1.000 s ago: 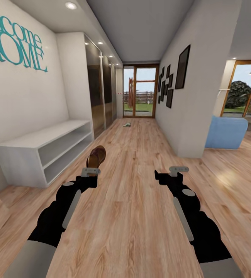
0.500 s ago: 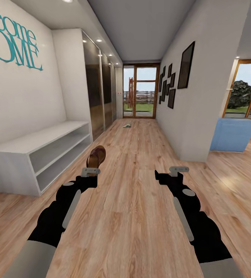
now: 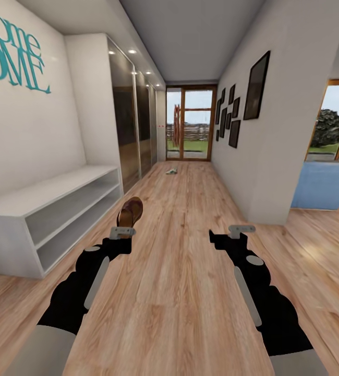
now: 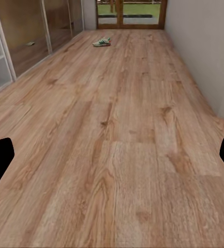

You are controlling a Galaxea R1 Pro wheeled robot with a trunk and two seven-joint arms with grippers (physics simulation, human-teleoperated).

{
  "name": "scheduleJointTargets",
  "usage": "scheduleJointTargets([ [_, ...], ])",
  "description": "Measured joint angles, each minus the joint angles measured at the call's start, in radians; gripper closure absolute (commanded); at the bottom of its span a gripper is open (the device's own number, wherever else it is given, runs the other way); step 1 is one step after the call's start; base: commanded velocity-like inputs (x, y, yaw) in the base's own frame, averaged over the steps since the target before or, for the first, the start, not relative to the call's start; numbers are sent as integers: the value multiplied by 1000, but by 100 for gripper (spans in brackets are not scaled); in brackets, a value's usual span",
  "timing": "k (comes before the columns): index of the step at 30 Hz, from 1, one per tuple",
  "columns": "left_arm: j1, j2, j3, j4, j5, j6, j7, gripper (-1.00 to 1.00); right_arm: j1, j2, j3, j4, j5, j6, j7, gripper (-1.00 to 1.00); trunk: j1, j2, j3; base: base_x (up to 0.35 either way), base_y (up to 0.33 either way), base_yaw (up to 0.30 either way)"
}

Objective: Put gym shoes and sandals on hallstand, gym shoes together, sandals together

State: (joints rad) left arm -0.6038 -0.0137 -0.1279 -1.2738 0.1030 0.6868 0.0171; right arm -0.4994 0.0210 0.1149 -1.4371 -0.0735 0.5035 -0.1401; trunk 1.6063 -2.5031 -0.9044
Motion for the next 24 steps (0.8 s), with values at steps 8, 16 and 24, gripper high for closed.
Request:
scheduleJointTargets([
  [8,0,0,-1,0,0,0,0,100,0,0,-1,-1,0,0,0,-100,0,0,11,345,0,0],
  [16,0,0,0,0,0,0,0,100,0,-1,-2,-1,1,0,0,-100,0,0,15,345,-2,0],
  [24,0,0,-1,0,0,0,0,100,0,-1,-3,-1,0,0,0,-100,0,0,15,345,-89,0],
])
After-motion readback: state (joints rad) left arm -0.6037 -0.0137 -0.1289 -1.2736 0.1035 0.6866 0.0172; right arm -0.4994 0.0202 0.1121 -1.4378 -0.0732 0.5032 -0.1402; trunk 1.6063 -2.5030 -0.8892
